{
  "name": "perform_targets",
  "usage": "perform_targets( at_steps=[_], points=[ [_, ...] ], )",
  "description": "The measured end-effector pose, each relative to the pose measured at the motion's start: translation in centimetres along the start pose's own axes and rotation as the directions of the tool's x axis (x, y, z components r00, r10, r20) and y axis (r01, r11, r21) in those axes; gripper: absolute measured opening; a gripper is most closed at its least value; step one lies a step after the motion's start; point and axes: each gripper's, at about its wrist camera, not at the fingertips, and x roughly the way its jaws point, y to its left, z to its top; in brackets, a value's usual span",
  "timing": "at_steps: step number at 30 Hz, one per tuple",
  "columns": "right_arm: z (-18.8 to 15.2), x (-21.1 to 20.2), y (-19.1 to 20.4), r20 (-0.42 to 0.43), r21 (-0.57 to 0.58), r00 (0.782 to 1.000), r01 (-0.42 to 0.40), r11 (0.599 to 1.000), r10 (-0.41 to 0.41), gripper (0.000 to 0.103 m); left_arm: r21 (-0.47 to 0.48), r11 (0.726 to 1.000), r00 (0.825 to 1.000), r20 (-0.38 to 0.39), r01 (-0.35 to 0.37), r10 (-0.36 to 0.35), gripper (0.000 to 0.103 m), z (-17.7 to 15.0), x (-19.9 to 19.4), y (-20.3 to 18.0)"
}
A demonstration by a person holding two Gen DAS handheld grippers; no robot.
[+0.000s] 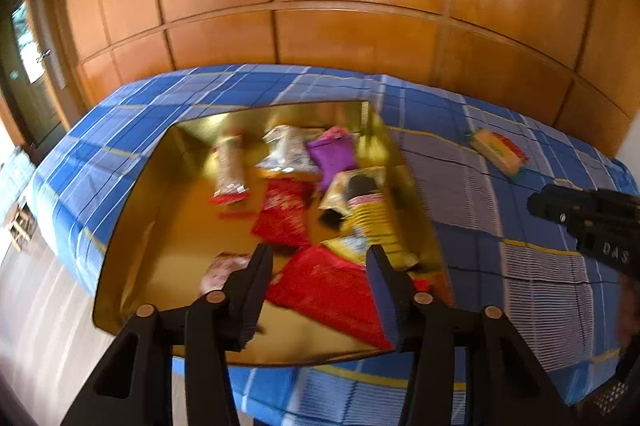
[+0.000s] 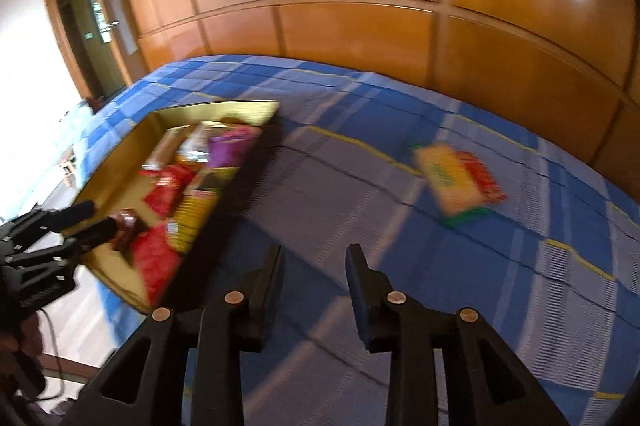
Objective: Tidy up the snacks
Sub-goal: 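Move both tools away from the tray toward the cracker packet and red candy, then grasp the WEIDAN cracker packet with the left tool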
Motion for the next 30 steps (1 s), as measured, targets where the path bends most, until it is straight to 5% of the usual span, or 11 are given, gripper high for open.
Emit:
perform_targets(
  at_steps=[16, 22, 30],
  points=[
    [-1.3, -2.3, -15.0, -0.088, 0.057, 0.959, 0.273, 0.96, -0.268, 0.032, 0.093, 0.978, 0.982, -0.058, 0.187, -0.182, 0.051, 3.8, 1.7, -7.8],
    [-3.4, -1.3, -19.1, -0.147, 0.133, 0.95, 0.294, 0.946, -0.275, 0.032, 0.074, 0.968, 0.966, -0.114, 0.242, -0.232, 0.051, 5.9, 4.0, -11.1],
    [-3.0, -1.5, -19.3, -0.132, 0.214, 0.972, 0.218, 0.952, -0.193, 0.032, 0.007, 0.963, 0.936, -0.235, 0.271, -0.262, 0.06, 8.9, 10.3, -16.4]
  ],
)
